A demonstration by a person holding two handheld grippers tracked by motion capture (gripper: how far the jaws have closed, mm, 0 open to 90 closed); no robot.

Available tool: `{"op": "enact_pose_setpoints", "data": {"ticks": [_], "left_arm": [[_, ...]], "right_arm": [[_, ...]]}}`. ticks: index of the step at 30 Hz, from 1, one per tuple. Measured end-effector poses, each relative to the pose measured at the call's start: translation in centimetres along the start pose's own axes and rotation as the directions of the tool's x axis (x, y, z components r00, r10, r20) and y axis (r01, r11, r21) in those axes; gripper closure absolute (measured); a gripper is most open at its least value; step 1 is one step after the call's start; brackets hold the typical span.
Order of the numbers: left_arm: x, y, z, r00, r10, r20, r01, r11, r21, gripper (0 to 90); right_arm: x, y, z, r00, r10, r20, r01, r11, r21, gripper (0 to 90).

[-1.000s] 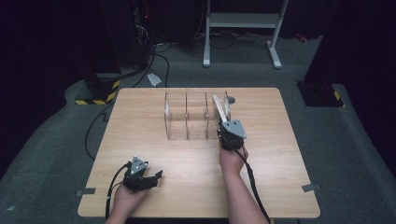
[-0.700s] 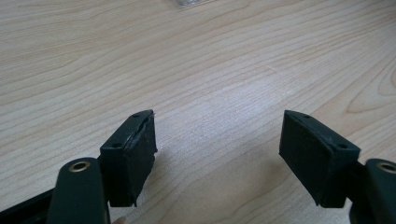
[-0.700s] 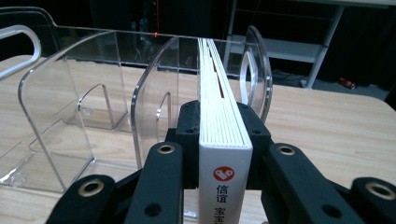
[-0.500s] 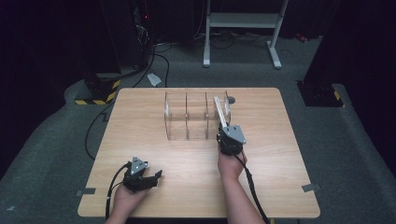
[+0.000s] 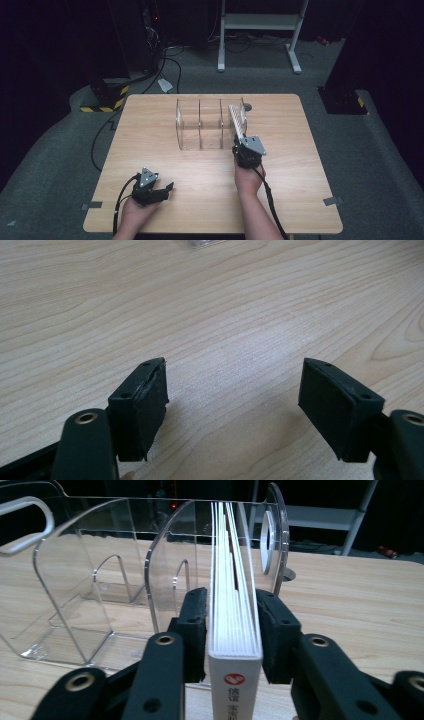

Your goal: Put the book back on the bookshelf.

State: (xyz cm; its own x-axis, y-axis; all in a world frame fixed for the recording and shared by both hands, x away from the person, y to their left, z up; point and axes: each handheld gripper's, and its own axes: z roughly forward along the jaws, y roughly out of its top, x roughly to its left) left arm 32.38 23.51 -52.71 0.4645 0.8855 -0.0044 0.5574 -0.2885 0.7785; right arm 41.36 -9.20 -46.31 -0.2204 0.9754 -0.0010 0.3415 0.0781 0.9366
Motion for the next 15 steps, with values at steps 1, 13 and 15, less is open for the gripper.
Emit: {"op": "enact_pose_setpoints", "data": {"ticks": [1, 13, 15], "left_arm": [[0.0, 0.0, 0.0, 1.0000, 0.004, 0.002, -0.004, 1.0000, 0.001, 28.3], [-0.1, 0.1, 0.1, 0.9999, 0.012, 0.002, -0.012, 0.9998, 0.015, 28.9], [-0.1, 0.1, 0.1, 0.9999, 0.014, -0.001, -0.014, 0.9998, 0.015, 28.9]], "right_arm": [[0.0, 0.0, -0.2, 1.0000, 0.003, -0.006, -0.003, 1.000, 0.002, 65.9], [-1.0, -1.6, -2.1, 0.9972, 0.015, -0.074, -0.012, 0.999, 0.045, 62.3], [-1.2, -2.1, -2.4, 0.9957, 0.024, -0.089, -0.019, 0.998, 0.054, 64.2]]}}
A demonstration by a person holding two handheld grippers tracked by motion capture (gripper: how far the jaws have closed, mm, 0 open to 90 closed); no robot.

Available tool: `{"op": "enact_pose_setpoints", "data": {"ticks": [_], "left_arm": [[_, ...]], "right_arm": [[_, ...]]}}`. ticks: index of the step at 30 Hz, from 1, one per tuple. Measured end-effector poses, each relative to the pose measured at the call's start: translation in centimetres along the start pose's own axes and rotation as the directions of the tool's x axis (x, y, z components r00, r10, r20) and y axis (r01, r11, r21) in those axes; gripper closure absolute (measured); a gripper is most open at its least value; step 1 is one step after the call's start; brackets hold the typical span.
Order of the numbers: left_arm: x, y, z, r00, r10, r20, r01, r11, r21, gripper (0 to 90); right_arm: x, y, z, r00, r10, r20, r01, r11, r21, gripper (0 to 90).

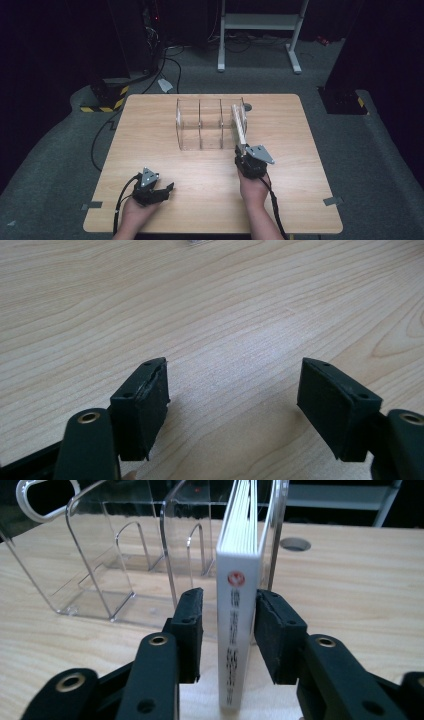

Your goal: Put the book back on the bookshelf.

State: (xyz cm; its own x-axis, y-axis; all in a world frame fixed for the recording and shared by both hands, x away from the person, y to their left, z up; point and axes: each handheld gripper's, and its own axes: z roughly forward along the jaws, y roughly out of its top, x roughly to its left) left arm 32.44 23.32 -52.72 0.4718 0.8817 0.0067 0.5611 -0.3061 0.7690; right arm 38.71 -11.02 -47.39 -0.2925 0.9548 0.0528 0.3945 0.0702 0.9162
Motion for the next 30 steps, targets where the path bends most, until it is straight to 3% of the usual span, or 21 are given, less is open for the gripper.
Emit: {"op": "enact_pose_setpoints", "data": {"ticks": [8, 14, 30], "left_arm": [[0.0, 0.0, 0.0, 1.0000, 0.004, -0.002, -0.004, 1.0000, -0.001, 29.0], [0.0, 0.0, 0.0, 1.0000, 0.004, -0.003, -0.004, 1.0000, 0.000, 29.0], [0.0, 0.0, 0.0, 1.0000, 0.007, 0.002, -0.007, 1.0000, -0.002, 29.1]], "right_arm": [[-0.6, -1.3, -0.1, 0.9999, -0.012, -0.011, 0.013, 1.000, 0.028, 72.3], [-0.4, -1.3, 0.0, 0.9997, -0.004, -0.026, 0.005, 1.000, 0.025, 72.7], [0.0, -1.0, 1.1, 0.9995, 0.023, 0.022, -0.024, 1.000, 0.013, 73.0]]}}
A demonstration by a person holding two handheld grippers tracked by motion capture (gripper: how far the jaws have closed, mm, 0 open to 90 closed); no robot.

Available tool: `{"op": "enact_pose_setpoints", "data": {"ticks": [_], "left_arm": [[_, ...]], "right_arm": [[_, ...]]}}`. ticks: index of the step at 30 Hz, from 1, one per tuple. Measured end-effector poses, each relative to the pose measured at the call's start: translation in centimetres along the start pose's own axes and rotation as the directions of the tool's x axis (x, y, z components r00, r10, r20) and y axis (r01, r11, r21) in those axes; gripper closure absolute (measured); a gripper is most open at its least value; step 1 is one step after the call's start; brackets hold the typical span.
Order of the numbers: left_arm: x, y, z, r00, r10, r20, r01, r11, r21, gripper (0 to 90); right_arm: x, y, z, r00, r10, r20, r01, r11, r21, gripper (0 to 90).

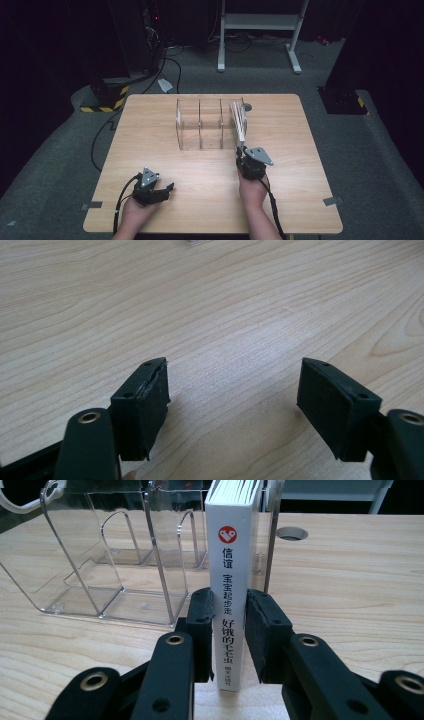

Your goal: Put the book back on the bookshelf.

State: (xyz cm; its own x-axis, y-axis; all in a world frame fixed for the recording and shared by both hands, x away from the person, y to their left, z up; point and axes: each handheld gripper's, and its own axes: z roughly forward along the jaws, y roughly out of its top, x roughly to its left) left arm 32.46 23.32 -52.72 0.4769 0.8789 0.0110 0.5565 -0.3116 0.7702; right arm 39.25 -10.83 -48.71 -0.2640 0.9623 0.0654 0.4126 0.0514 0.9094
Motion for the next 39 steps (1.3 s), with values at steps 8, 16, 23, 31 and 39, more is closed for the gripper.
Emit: {"op": "enact_pose_setpoints", "data": {"ticks": [8, 16, 23, 31, 39], "left_arm": [[0.0, 0.0, 0.0, 1.0000, -0.001, 0.000, 0.001, 1.0000, 0.000, 29.1], [0.0, 0.0, 0.0, 1.0000, 0.000, 0.001, 0.000, 1.0000, 0.000, 29.1], [0.0, 0.0, 0.0, 1.0000, -0.008, 0.003, 0.008, 1.0000, 0.001, 29.1], [0.0, 0.0, 0.1, 1.0000, -0.004, 0.004, 0.004, 1.0000, 0.004, 29.2], [0.0, 0.0, 0.1, 1.0000, -0.004, 0.005, 0.004, 1.0000, 0.004, 29.2]], "right_arm": [[0.1, 0.3, 0.5, 0.9997, 0.024, 0.009, -0.025, 1.000, 0.003, 73.0], [0.1, 0.5, 0.9, 0.9995, 0.030, 0.014, -0.030, 1.000, 0.007, 73.0], [0.1, 0.5, 1.0, 0.9991, 0.040, 0.015, -0.040, 0.999, 0.003, 73.0], [0.0, 0.6, 1.2, 0.9991, 0.040, 0.016, -0.040, 0.999, 0.006, 73.0], [0.0, 0.8, 1.3, 0.9989, 0.044, 0.017, -0.044, 0.999, 0.012, 72.7]]}}
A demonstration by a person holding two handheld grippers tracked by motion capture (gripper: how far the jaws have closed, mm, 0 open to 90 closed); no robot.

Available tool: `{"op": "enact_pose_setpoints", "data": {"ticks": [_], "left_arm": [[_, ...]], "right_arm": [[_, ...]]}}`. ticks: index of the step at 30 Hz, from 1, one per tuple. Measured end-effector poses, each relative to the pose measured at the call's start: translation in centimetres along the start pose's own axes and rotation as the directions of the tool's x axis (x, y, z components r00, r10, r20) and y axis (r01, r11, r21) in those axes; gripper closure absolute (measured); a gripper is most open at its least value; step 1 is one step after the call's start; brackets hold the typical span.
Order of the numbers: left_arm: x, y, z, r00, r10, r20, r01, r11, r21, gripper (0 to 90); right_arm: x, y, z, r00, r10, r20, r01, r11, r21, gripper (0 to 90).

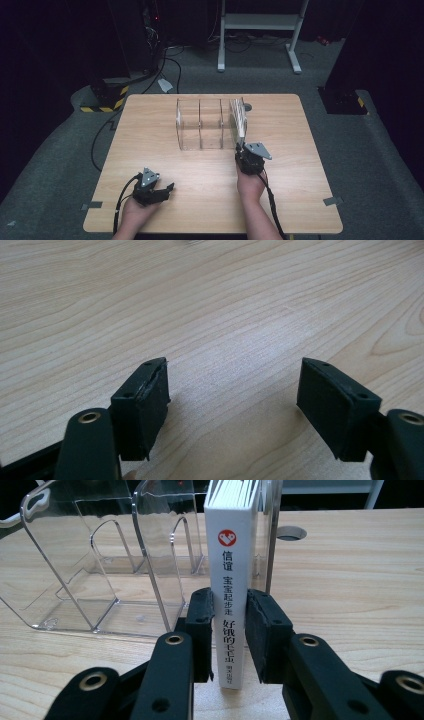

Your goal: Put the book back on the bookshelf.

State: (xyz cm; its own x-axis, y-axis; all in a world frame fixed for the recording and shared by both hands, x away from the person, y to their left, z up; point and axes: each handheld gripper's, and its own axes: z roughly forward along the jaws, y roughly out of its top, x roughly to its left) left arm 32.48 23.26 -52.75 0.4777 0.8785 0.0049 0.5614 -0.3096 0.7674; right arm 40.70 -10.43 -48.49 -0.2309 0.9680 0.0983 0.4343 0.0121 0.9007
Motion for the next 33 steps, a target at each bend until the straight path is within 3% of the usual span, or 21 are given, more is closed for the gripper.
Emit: {"op": "enact_pose_setpoints", "data": {"ticks": [15, 27, 33], "left_arm": [[0.0, 0.1, 0.1, 0.9999, 0.010, 0.009, -0.010, 0.9998, 0.018, 28.6], [0.0, 0.1, 0.2, 0.9998, 0.014, 0.011, -0.014, 0.9995, 0.027, 27.8], [0.0, 0.1, 0.2, 0.9999, 0.013, 0.010, -0.014, 0.9996, 0.027, 27.6]], "right_arm": [[-0.5, 0.7, -1.0, 0.9990, -0.015, -0.041, 0.015, 1.000, -0.003, 54.5], [-0.7, 1.2, -2.5, 0.9928, -0.073, -0.095, 0.074, 0.997, 0.002, 44.0], [-0.6, 0.6, -3.5, 0.9865, -0.109, -0.122, 0.113, 0.993, 0.020, 38.9]]}}
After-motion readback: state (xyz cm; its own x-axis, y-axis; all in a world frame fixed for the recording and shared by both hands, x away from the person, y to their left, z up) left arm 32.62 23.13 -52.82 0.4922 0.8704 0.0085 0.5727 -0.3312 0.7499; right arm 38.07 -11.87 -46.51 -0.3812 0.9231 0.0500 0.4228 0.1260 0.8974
